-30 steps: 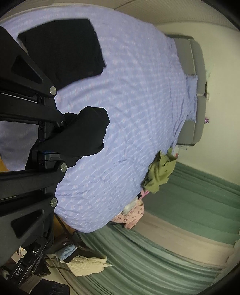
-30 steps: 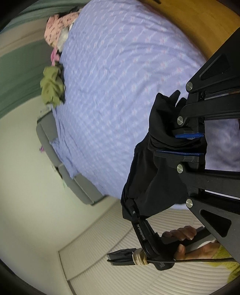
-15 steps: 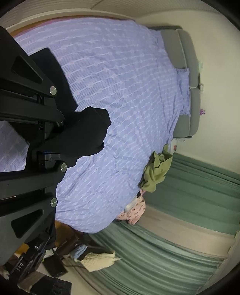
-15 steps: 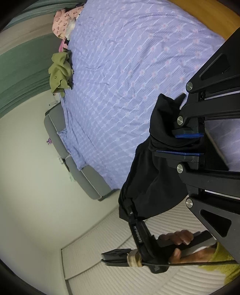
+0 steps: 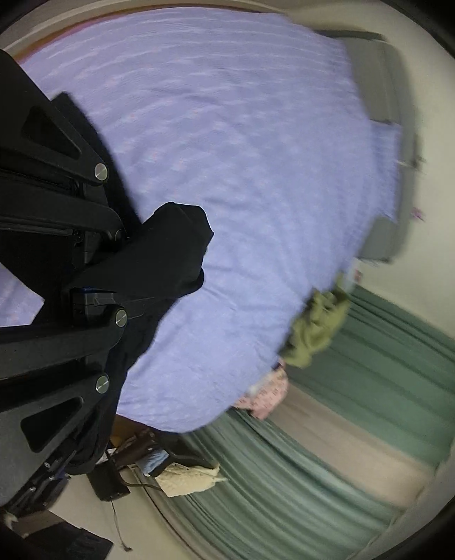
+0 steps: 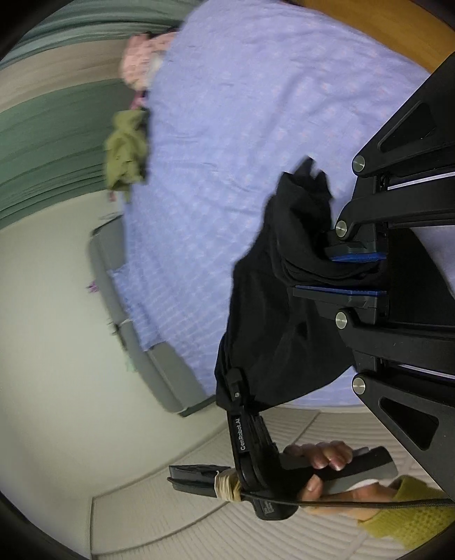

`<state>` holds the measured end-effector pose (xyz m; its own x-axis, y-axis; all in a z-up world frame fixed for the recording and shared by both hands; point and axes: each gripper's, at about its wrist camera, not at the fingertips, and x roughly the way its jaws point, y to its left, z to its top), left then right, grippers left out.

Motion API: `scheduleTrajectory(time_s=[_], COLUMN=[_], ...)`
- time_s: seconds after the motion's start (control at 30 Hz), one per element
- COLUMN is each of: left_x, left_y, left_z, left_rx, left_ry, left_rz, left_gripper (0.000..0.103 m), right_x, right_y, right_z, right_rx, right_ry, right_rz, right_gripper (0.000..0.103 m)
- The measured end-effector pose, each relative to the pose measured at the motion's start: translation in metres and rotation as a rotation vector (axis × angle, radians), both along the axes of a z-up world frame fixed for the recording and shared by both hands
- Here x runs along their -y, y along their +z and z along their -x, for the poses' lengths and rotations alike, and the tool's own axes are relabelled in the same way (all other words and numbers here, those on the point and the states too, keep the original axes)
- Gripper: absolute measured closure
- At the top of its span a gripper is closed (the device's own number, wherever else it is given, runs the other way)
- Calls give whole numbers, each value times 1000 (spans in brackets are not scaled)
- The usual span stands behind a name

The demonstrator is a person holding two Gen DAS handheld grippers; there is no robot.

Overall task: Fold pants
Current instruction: 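Lift the folded shorts with the right gripper and carry them along the bed, then lower the shorts onto the bed beside the mattress edge and open the right gripper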

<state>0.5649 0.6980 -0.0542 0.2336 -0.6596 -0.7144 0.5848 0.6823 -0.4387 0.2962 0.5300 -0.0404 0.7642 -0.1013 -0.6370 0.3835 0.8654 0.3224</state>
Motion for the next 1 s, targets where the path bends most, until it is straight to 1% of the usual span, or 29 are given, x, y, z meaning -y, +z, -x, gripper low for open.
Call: scheduleTrajectory(time_s=[0.03,0.1,0.13,0.17,0.23,0.33,0.4,0.5,0.57,0.67,0.7,0.77,0.8,0.83,0.97,1.0], left_x=[-6,-17,-24,-29,-42,-59,-67,-77,-87,-97,-98,-101,-103,-105,-117,-120], left_y=[-19,-55,-77,-94,-117,-131,-136,-143,-154,-173,-178,-189,-193,-197,-206,-208], left_z=[-4,-9,-12,-13,-12,-12,-14,-18,-22,-25,-25,-26,-26,-26,-32,-34], left_rx=[-36,-93,-129,-158,-203,-215,-216,-218,-233,-256,-261,-268,-269,-268,-246,-237], left_ry=[11,22,34,36,45,55,62,79,93,96,97,104,111,117,157,171], left_rz=[-24,-82,-128,-156,-170,-174,-179,-192,-202,-241,-256,-291,-303,-310,-352,-365], left_gripper=[95,95,95,95,95,95,95,94,94,92,91,85,84,80,73,73], right_x=[-9,-26,-37,-43,-58,-76,-82,-91,-98,-106,-110,-117,-120,-123,-134,-135], right_y=[-19,-47,-73,-90,-128,-153,-160,-172,-187,-212,-218,-232,-238,-242,-256,-258], right_z=[-5,-11,-17,-21,-26,-29,-33,-38,-33,-31,-31,-28,-27,-27,-30,-31], right_rx=[-27,-94,-152,-195,-277,-331,-351,-393,-427,-489,-507,-542,-556,-569,-613,-619], right_ry=[6,13,34,49,78,103,108,88,54,12,8,-1,0,-2,-1,-2], right_rz=[-40,-73,-110,-153,-258,-289,-305,-385,-452,-547,-561,-564,-563,-561,-545,-545], right_gripper=[91,91,91,91,91,91,91,91,91,91,91,91,91,91,91,91])
